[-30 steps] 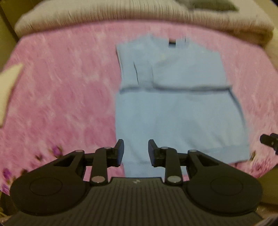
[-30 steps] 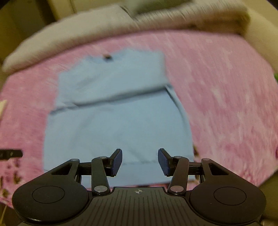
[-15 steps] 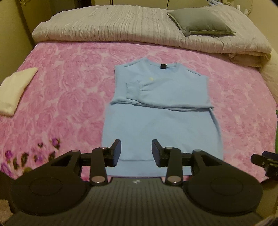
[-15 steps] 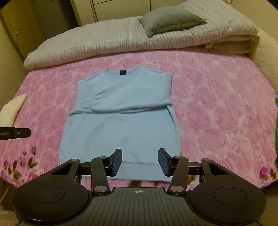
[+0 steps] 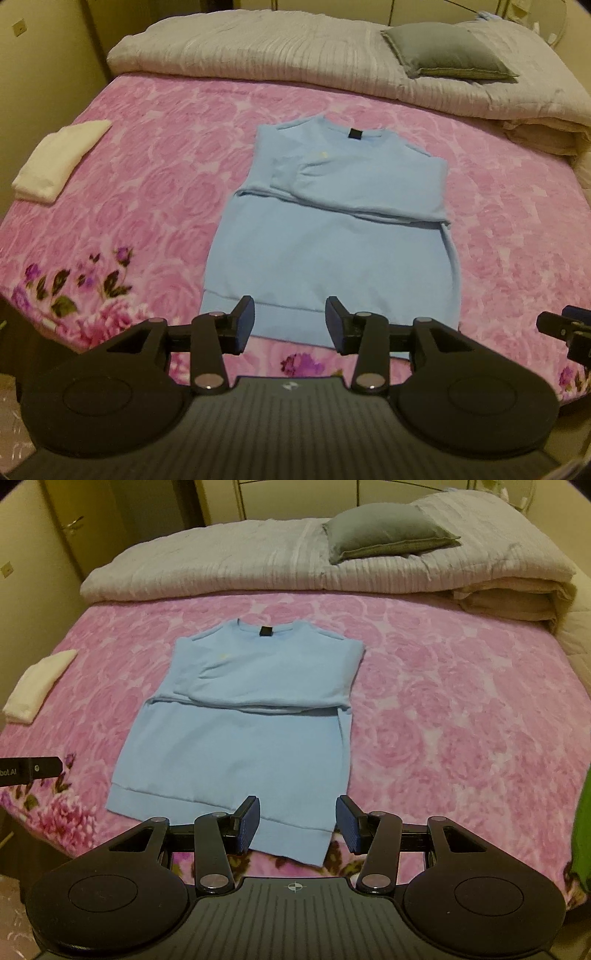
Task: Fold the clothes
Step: 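Release and pull both open grippers back above the sleeve-folded sweatshirt, then grasp the sweatshirt hem with both grippers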
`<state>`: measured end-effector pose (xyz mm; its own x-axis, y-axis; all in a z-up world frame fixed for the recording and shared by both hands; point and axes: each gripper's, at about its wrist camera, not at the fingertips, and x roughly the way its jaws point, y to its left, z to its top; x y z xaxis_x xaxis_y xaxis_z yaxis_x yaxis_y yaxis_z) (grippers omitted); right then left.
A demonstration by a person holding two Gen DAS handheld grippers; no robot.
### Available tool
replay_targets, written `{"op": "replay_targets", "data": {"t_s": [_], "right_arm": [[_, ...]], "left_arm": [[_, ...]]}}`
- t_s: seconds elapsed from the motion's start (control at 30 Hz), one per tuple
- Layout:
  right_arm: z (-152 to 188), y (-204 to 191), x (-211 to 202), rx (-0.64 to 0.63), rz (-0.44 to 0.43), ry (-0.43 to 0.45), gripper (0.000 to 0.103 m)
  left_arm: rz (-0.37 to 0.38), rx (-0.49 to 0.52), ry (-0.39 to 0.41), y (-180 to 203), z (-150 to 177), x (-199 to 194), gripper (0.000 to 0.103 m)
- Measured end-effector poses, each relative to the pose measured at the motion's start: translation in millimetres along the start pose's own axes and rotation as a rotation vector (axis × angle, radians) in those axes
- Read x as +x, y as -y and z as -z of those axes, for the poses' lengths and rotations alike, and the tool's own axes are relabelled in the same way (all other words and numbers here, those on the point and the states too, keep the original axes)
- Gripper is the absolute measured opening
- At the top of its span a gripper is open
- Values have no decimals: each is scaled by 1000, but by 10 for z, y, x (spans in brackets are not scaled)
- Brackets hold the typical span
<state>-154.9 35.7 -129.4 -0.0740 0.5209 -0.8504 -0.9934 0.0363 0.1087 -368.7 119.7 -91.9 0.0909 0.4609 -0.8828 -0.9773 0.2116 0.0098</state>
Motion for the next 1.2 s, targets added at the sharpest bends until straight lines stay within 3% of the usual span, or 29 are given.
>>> {"op": "replay_targets", "data": {"t_s": [0.3, 0.6, 0.93, 1.07, 1.2], "right_arm": [[122, 25, 163, 3, -13, -68, 50], [242, -183, 457, 57, 7, -123, 50], [228, -509, 665, 117, 40, -81, 50], [341, -543, 875, 112, 31, -63, 50], [635, -307, 1277, 171, -3, -78, 50]], "left_arm": [[-1, 23, -72, 17, 166, 165, 38], [12, 64, -140, -295, 266, 507, 38], [69, 112, -97, -684, 142, 747, 39], [132, 97, -51, -970, 292, 1047, 40], [202, 47, -30, -1324, 537, 1515, 40]]}}
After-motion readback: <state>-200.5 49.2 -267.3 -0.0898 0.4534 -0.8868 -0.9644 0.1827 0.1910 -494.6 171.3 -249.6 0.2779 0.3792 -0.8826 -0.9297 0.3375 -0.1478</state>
